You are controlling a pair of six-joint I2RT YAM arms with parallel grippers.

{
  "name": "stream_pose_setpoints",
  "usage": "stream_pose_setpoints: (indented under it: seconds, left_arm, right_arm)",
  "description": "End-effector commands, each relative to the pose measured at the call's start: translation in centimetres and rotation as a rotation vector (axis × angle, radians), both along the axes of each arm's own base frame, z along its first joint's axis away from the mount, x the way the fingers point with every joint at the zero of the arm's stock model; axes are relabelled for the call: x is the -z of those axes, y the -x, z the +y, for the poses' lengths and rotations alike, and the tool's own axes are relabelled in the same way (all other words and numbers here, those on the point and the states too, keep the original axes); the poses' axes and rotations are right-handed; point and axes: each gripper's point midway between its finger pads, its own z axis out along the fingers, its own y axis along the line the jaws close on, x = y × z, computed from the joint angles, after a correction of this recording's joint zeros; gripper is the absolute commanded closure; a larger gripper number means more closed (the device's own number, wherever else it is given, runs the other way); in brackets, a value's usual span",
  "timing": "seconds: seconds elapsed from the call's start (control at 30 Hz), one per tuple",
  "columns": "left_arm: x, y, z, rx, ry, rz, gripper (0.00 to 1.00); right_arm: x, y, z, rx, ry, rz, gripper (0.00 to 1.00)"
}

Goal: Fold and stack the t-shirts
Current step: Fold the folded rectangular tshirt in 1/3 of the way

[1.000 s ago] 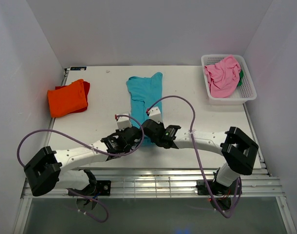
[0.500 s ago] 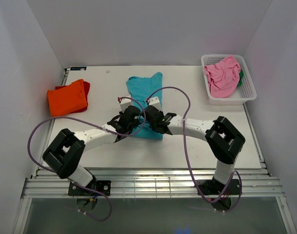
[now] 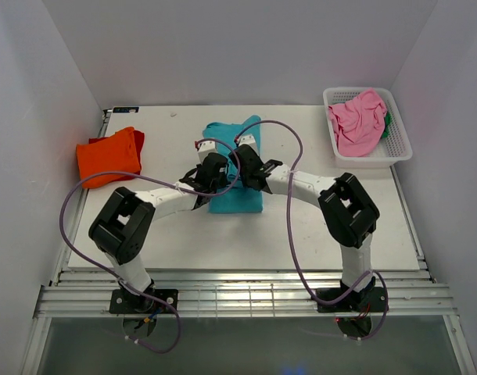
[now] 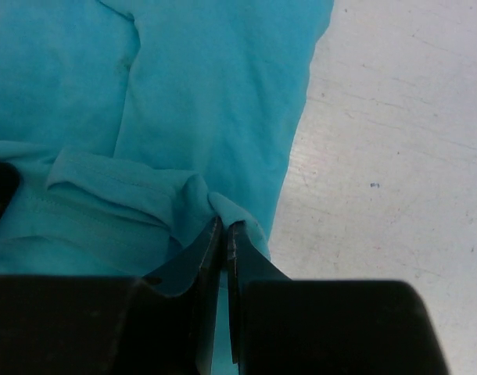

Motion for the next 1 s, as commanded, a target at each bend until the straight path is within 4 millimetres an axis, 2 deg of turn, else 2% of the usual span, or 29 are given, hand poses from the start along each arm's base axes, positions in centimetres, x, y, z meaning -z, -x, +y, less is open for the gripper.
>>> stream_pose_setpoints:
  seconds: [0.0, 0.1, 0.4, 0.5, 0.53, 0.6, 0.63, 0.67, 0.77, 0.87, 0.9, 0.97]
  left_arm:
    - [-0.3, -1.1, 0.0, 0.008, 0.009, 0.008, 1.0]
    - [0.2, -1.5, 0.2, -0.002, 0.009, 0.016, 1.0]
    - [1.1, -2.6, 1.1, -0.036, 0.002, 0.033, 1.0]
    - [1.4, -3.0, 1.3, -0.039, 0.005, 0.039, 1.0]
    - [1.4, -3.1, 1.5, -0.04, -0.001, 0.038, 0.9]
    - [1.0, -3.6, 1.6, -0.051, -0.012, 0.022, 0.76]
    - [0.6, -3.8, 1.6, -0.054, -0.015, 0.01, 0.65]
    - [-0.1, -4.1, 1.7, -0.052, -0.023, -0.008, 0.44]
    - [-2.6, -5.4, 2.0, -0.069, -0.049, -0.074, 0.17]
    - [-6.0, -6.8, 2.2, -0.098, -0.063, -0.142, 0.08]
    - [-6.9, -6.9, 2.4, -0.099, -0.071, -0.156, 0.07]
    - [-8.3, -6.9, 2.2, -0.096, -0.052, -0.179, 0.07]
  right_arm:
    - [-1.4, -2.1, 1.2, -0.026, -0.034, -0.042, 0.91]
    - [-0.1, -2.7, 1.0, -0.029, -0.019, -0.021, 0.91]
    - [1.3, -4.0, 0.3, -0.011, -0.019, -0.001, 0.91]
    - [1.5, -4.5, 0.0, -0.004, -0.019, 0.002, 0.85]
    - [1.5, -4.7, -0.1, 0.001, -0.021, -0.003, 0.77]
    - [0.9, -5.3, -0.3, 0.004, -0.024, -0.026, 0.71]
    - [0.4, -5.6, -0.3, 0.005, -0.028, -0.04, 0.68]
    - [0.0, -6.0, -0.5, 0.006, -0.017, -0.057, 0.64]
    - [-2.4, -7.7, -1.0, 0.017, -0.008, -0.118, 0.59]
    - [-5.6, -9.0, -1.9, 0.049, -0.002, -0.189, 0.58]
    - [-6.9, -9.1, -2.3, 0.052, 0.0, -0.214, 0.58]
    - [-8.3, -8.9, -2.7, 0.059, -0.007, -0.235, 0.58]
